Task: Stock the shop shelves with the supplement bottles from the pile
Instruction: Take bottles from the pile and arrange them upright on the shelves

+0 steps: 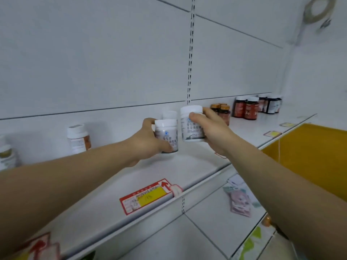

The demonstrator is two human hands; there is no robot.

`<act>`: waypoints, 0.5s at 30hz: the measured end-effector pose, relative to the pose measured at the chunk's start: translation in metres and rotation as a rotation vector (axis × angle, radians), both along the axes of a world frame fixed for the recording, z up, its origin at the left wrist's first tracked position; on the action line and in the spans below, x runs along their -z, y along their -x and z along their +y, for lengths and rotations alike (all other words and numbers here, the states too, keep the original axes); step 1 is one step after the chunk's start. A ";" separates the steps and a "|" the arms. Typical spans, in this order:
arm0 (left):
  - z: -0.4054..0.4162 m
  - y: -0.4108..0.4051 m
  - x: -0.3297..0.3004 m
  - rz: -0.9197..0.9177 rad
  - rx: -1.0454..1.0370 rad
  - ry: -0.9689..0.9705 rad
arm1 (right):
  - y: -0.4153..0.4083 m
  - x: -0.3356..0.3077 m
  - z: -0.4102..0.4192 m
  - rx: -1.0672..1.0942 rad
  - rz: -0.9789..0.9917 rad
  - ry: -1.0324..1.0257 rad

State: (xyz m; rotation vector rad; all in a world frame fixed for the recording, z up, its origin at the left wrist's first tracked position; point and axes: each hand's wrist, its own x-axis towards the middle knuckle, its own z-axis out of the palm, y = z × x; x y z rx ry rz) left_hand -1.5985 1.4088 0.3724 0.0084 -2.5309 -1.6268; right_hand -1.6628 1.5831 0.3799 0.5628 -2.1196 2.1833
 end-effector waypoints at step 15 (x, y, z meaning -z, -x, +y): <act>0.079 0.091 0.017 0.050 -0.421 0.189 | 0.189 0.000 0.029 -0.414 0.158 -0.377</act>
